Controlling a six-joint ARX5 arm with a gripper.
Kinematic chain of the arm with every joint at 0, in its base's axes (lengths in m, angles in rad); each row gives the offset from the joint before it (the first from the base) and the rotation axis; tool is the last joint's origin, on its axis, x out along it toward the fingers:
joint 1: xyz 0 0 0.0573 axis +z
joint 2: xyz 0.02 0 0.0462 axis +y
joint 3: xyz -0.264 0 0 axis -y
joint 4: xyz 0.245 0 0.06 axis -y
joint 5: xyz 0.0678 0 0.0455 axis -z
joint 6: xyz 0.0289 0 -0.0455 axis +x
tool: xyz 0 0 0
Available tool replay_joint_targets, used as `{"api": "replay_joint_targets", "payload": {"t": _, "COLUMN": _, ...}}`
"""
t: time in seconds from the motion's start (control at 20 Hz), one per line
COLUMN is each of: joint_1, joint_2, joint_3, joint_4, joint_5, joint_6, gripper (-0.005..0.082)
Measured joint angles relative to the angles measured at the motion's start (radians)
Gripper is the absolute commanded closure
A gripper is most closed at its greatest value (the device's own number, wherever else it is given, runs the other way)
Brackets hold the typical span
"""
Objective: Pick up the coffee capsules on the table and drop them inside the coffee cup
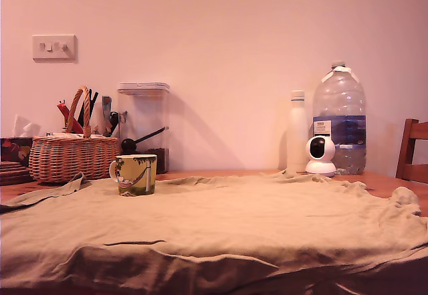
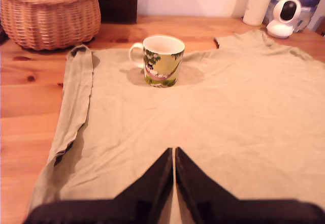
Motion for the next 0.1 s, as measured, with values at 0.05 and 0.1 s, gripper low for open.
{"api": "replay_joint_targets", "payload": {"t": 0.05, "joint_1": 0.0, "joint_2": -0.026, "joint_3": 0.0, "joint_4": -0.025, "joint_5": 0.0, "joint_6": 0.0, "gripper": 0.0788}}
{"api": "replay_joint_targets", "payload": {"t": 0.1, "joint_1": 0.0, "joint_2": -0.058, "joint_3": -0.001, "joint_4": -0.044, "joint_5": -0.007, "joint_6": -0.001, "gripper": 0.0788}}
